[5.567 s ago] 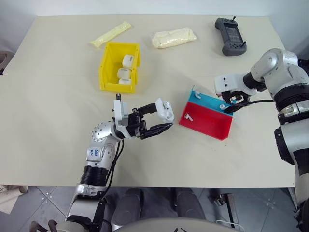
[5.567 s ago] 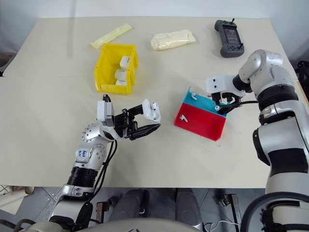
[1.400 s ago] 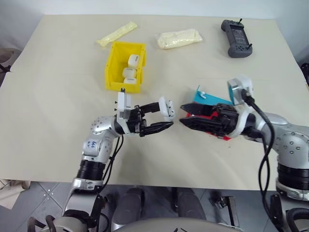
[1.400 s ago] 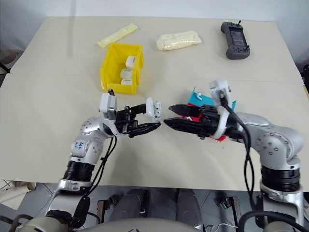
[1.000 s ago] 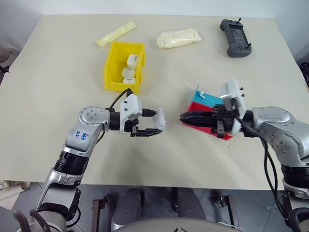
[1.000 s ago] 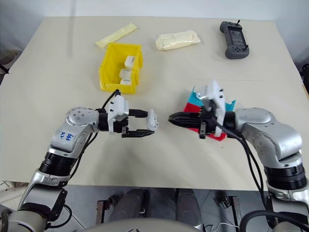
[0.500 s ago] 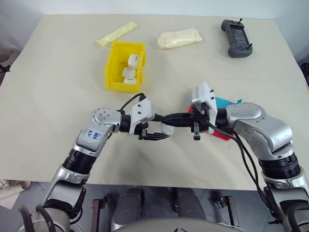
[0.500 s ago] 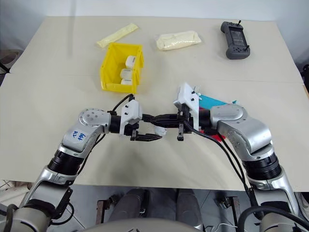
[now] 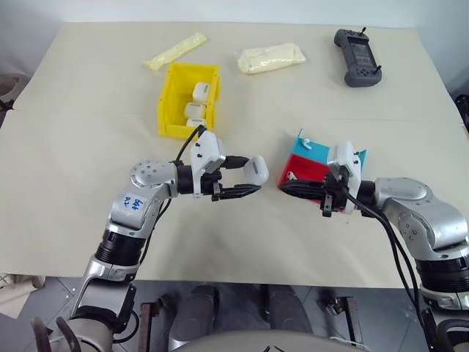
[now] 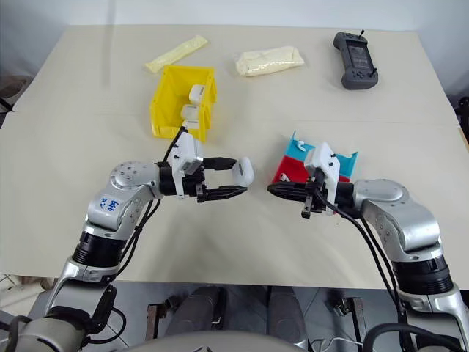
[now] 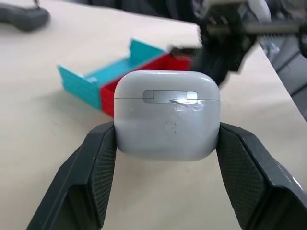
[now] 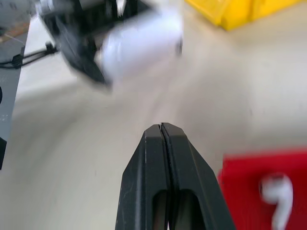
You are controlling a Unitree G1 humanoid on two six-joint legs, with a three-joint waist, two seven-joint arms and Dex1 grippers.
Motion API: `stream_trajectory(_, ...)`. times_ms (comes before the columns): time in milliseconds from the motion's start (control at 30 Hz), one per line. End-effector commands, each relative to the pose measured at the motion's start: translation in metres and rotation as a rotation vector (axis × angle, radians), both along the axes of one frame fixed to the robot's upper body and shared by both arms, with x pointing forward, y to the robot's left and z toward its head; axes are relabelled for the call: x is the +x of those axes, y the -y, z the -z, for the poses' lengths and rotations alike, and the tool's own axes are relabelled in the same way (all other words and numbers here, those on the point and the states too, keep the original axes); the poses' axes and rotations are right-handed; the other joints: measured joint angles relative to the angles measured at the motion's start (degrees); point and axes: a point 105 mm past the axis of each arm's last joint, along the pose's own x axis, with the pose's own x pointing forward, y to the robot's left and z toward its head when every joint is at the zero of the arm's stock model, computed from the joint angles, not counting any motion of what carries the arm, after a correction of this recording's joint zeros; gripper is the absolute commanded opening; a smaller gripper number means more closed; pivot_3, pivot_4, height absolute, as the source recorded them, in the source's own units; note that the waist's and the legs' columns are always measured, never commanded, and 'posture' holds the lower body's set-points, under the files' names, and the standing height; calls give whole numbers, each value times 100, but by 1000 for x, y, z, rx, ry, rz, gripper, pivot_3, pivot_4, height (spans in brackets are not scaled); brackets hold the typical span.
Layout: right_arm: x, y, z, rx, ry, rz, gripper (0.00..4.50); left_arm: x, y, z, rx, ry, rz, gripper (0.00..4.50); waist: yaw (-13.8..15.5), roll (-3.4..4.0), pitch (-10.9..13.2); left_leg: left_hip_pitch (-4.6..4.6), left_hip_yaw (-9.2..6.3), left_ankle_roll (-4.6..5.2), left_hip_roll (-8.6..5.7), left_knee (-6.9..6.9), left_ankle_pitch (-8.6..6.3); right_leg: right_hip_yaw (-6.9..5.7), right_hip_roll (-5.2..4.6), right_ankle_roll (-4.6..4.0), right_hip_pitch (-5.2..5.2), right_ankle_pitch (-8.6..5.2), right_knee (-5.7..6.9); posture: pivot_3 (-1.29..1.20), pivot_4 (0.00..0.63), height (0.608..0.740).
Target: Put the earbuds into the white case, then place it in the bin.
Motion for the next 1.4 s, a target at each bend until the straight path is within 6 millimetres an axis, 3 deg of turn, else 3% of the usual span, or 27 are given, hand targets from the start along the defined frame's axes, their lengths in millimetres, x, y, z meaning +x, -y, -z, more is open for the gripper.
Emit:
stream_trajectory(33, -4, 7, -20, 27, 181, 63, 1204, -3, -16, -21, -120, 68, -93, 2772, 0, 0, 0, 0, 0, 0, 0, -1, 0, 1, 0, 0, -2, 0, 7, 0, 150, 740)
stream_trajectory(133, -1, 14, -44, 132, 365, 159, 2221, 0, -34, -29, -216, 58, -265, 2772, 2, 0, 0, 0, 0, -1, 1, 5, 0, 1, 0, 0, -2, 0, 2, 0, 150, 740)
stream_trajectory(233, 0, 20, -51, 157, 428, 196, 3180, 2, -46, -32, -230, 67, -367, 2772, 18, 0, 0, 2, 0, -2, 0, 8, 1, 3, 0, 0, 0, 0, 4, 0, 150, 740)
stream_trajectory(367, -1, 20, -53, 143, 466, 192, 4460, 23, -81, -42, -295, 98, -615, 2772, 34, 0, 0, 2, -3, -2, -6, 7, 1, 2, -1, 0, 2, 0, 2, 0, 150, 740)
stream_trajectory(433, -1, 19, -53, 141, 460, 185, 4460, 34, -85, -42, -282, 87, -648, 2772, 52, 0, 0, 3, -2, -2, -5, 7, 1, 1, 0, 0, 2, 0, 3, 0, 150, 740)
stream_trajectory(700, 1, 10, -52, 133, 453, 150, 4460, 117, -89, -60, -212, 126, -816, 2772, 142, -1, 0, 3, -1, 1, -40, 10, 2, -4, -2, 1, 2, 0, 12, 0, 150, 740)
stream_trajectory(867, -1, 6, -56, 148, 468, 152, 4460, 139, -90, -67, -224, 93, -852, 2772, 86, -4, 2, 2, 6, 1, -40, -4, 2, -9, -2, 2, -9, 1, 28, 0, 150, 740)
stream_trajectory(933, -1, 6, -56, 151, 470, 156, 4500, 139, -86, -66, -224, 73, -818, 3483, 60, -4, 2, 2, 8, 1, -39, -5, 2, -11, -2, 2, -11, 1, 30, 0, 150, 740)
stream_trajectory(1067, -3, 6, -55, 152, 468, 160, 4500, 130, -82, -66, -240, 67, -724, 4461, 13, -4, 2, 2, 8, 1, -37, 1, 2, -11, -3, 2, -10, 1, 37, 0, 150, 740)
stream_trajectory(1233, -3, 7, -53, 148, 460, 157, 4500, 96, -89, -44, -94, 124, -590, 4461, -60, -2, 1, 4, 8, 1, -25, -6, 2, -8, -3, 2, -15, 1, 38, 0, 150, 740)
stream_trajectory(1400, -4, 11, -47, 107, 441, 120, 4500, 36, -97, -24, 74, 198, -348, 4461, -85, -3, 1, 3, 3, 0, -9, -4, 2, -8, -4, 2, -15, 1, 34, 0, 150, 740)
